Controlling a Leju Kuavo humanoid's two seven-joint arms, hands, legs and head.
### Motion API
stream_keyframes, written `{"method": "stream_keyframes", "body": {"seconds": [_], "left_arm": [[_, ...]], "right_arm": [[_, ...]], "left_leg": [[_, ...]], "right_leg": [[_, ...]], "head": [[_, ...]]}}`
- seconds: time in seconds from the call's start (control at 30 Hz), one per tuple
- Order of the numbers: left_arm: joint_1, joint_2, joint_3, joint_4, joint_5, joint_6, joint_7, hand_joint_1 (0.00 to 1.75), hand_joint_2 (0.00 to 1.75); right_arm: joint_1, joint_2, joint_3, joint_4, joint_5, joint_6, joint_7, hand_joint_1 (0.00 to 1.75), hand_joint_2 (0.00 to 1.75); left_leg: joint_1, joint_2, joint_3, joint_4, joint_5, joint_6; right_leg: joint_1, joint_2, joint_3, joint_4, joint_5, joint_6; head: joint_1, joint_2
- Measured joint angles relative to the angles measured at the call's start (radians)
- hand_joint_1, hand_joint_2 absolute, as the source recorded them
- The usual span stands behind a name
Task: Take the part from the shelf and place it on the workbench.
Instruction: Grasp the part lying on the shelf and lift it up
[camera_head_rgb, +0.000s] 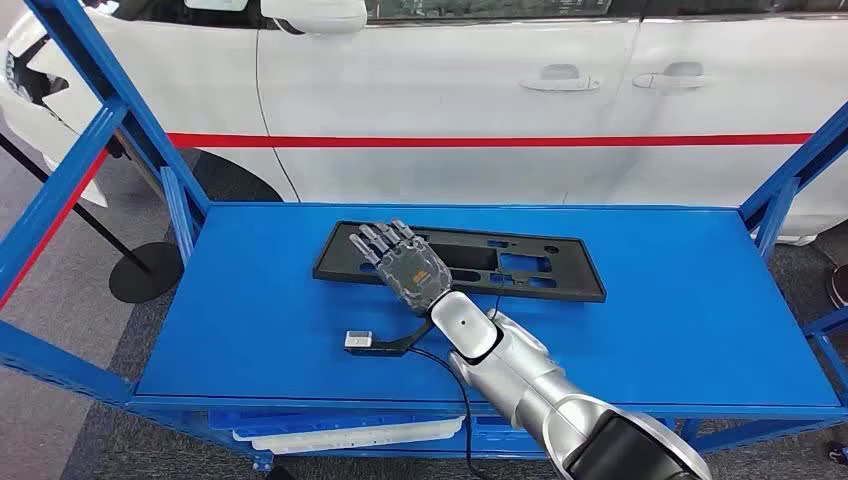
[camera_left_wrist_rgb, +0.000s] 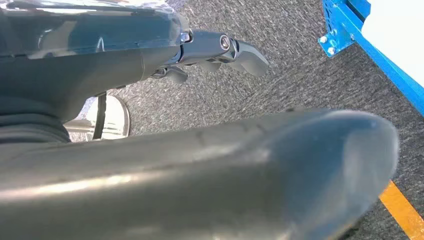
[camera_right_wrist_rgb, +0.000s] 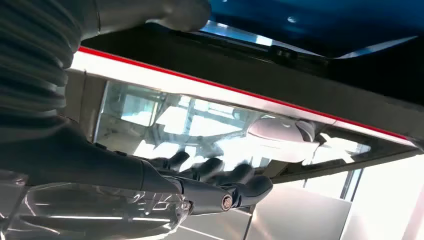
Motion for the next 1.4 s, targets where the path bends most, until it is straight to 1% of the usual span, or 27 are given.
{"method": "stream_keyframes", "body": {"seconds": [0.33, 0.83, 1.03, 1.3, 1.4], "left_arm": [[0.0, -0.004, 0.012, 0.0, -0.003, 0.0, 0.0, 0.0, 0.0], [0.0, -0.005, 0.023, 0.0, 0.005, 0.004, 0.0, 0.0, 0.0], [0.001, -0.005, 0.044, 0.0, 0.026, 0.029, -0.027, 0.0, 0.0], [0.001, -0.005, 0.05, 0.0, 0.021, 0.032, -0.046, 0.0, 0.0], [0.0, -0.005, 0.05, 0.0, 0.004, 0.073, -0.072, 0.0, 1.31]], "right_arm": [[0.001, 0.0, 0.0, 0.003, 0.025, -0.007, 0.04, 1.75, 1.75], [-0.001, 0.0, 0.001, 0.003, 0.026, -0.007, 0.047, 1.75, 1.75], [0.004, -0.002, 0.0, -0.012, 0.026, 0.003, 0.047, 1.75, 1.75], [0.008, -0.006, 0.0, -0.02, 0.026, 0.002, 0.047, 1.75, 1.75], [0.012, -0.008, 0.001, -0.025, 0.026, 0.0, 0.052, 1.75, 1.75]], "left_leg": [[0.0, 0.0, 0.0, 0.0, 0.0, 0.0], [0.0, 0.0, 0.0, 0.0, 0.0, 0.0], [0.0, 0.0, 0.0, 0.0, 0.0, 0.0], [0.0, 0.0, 0.0, 0.0, 0.0, 0.0], [0.0, 0.0, 0.0, 0.0, 0.0, 0.0]], "right_leg": [[0.0, 0.0, 0.0, 0.0, 0.0, 0.0], [0.0, 0.0, 0.0, 0.0, 0.0, 0.0], [0.0, 0.0, 0.0, 0.0, 0.0, 0.0], [0.0, 0.0, 0.0, 0.0, 0.0, 0.0], [0.0, 0.0, 0.0, 0.0, 0.0, 0.0]], "head": [[0.0, 0.0], [0.0, 0.0], [0.0, 0.0], [0.0, 0.0], [0.0, 0.0]]}}
